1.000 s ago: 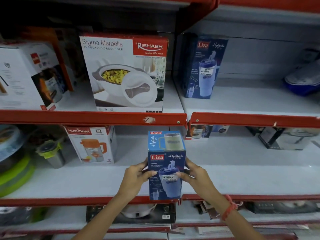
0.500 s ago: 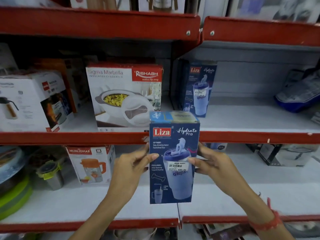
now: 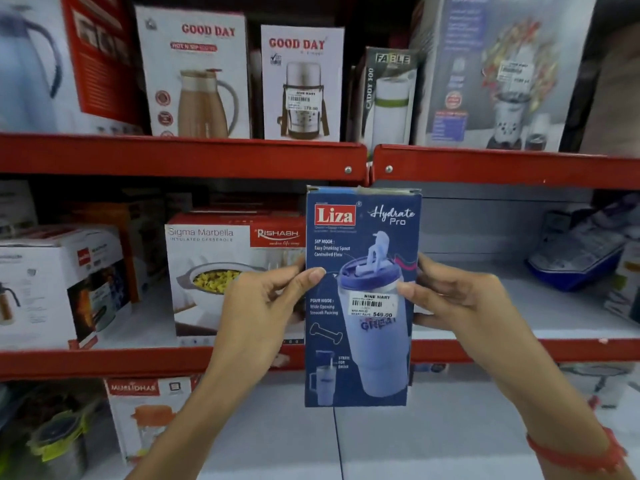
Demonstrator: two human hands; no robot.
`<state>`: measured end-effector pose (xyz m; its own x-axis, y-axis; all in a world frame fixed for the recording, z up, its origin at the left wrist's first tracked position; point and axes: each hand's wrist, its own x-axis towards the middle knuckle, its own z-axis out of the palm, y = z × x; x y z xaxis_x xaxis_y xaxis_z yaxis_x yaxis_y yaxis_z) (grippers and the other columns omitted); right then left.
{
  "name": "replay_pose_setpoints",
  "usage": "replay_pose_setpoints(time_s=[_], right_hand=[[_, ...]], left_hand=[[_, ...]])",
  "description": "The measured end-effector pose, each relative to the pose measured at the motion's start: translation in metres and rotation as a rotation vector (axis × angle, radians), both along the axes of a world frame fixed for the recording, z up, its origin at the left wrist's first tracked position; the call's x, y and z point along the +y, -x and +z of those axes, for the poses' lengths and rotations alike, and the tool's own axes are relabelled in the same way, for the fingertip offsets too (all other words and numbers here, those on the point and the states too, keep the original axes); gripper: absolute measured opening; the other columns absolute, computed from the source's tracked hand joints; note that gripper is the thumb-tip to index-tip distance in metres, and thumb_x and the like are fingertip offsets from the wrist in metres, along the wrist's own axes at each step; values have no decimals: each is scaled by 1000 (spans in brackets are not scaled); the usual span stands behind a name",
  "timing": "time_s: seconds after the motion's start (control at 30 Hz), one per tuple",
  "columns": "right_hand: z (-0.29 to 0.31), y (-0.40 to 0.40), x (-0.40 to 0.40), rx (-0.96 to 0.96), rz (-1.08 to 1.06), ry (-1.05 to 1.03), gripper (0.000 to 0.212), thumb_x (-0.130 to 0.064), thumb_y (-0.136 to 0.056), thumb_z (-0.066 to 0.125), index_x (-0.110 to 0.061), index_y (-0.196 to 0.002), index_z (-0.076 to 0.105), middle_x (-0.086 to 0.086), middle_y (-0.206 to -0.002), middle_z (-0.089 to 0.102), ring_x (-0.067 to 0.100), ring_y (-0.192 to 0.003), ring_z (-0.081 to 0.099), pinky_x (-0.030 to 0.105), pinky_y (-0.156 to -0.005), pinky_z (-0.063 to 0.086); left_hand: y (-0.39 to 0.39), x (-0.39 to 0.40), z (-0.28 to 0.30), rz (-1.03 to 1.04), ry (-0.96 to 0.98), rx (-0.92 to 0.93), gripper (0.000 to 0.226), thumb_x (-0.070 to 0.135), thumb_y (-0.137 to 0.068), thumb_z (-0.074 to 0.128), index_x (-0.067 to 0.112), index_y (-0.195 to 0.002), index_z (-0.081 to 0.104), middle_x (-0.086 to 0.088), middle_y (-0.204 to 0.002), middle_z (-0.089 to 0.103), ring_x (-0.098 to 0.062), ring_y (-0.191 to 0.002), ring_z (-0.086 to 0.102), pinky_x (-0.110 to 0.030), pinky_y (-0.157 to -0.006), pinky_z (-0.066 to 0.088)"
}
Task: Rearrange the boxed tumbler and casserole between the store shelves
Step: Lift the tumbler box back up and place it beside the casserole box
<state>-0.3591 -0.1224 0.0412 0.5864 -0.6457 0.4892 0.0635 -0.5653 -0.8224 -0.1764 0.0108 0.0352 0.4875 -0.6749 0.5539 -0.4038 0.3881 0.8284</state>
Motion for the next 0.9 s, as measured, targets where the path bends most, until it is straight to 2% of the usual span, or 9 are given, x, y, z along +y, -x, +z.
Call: replay_pose_setpoints(time_s=[0.07,0.17,0.3,0.47,0.6,0.7,0.77,0.83,0.9], right_hand=[[-1,4,2,-15,-1,-15,42,-18,-83,66,-29,-123,62,-11,-103,76,4,-97,70,27,-78,60],[-3,6,1,-13,-5,-25,44,-18,-82,66,-31,-124,61,-11,-105,75,4,-99,69,28,-79,60],[-4,6,-8,-24,-11,-35,45,-19,-82,66,-30,-125,61,-8,-107,75,6,-100,69,33,-82,60],[0,3,-39,-28,-75,-3,49,-26,-78,65,-30,-127,58,-8,-109,74,5,-99,69,40,-87,58],[-3,-7,-74,-31,-150,-11,45,-8,-86,63,-38,-118,60,-4,-103,72,-10,-83,67,45,-90,56],[-11,-16,-95,-22,-189,-36,44,-6,-86,64,-27,-125,59,-4,-103,70,-16,-75,64,45,-89,56],[-16,-22,-107,-22,-218,-60,44,-5,-86,63,-19,-128,58,-2,-101,69,-9,-79,65,47,-90,55],[-20,-28,-117,-20,-241,-79,43,-5,-87,63,-17,-128,58,0,-102,68,8,-91,65,51,-92,54],[-24,-32,-127,-17,-261,-87,42,-6,-87,63,-15,-128,58,1,-103,68,16,-96,63,54,-93,53]], left_hand=[[4,1,0,-19,7,8,18,37,-71,59,44,-86,68,22,-84,75,-1,-86,70,-24,-59,60],[7,-2,-2,-29,17,29,22,33,-72,59,38,-91,67,24,-79,74,1,-83,70,-18,-55,56],[7,-11,-4,-33,0,52,25,31,-74,58,37,-97,65,23,-79,74,4,-85,68,-18,-52,57],[7,-46,-4,-67,-36,-59,46,27,-82,59,20,-127,55,5,-109,71,-9,-99,67,-32,-74,61],[-1,-89,-9,-77,-66,-85,48,13,-85,62,15,-131,49,4,-110,69,-10,-100,68,-28,-79,59],[-12,-120,-17,-56,-96,-98,47,10,-84,63,10,-130,51,-4,-115,68,-14,-101,67,-34,-84,58],[-17,-138,-22,-35,-114,-100,47,11,-84,63,10,-130,51,-7,-116,68,-16,-99,68,-37,-85,58],[-20,-154,-28,-7,-124,-94,47,14,-84,64,9,-129,50,-10,-116,68,-18,-98,68,-42,-85,58],[-22,-167,-31,15,-129,-97,42,13,-85,64,6,-125,54,-12,-113,69,-19,-96,69,-42,-84,58]])
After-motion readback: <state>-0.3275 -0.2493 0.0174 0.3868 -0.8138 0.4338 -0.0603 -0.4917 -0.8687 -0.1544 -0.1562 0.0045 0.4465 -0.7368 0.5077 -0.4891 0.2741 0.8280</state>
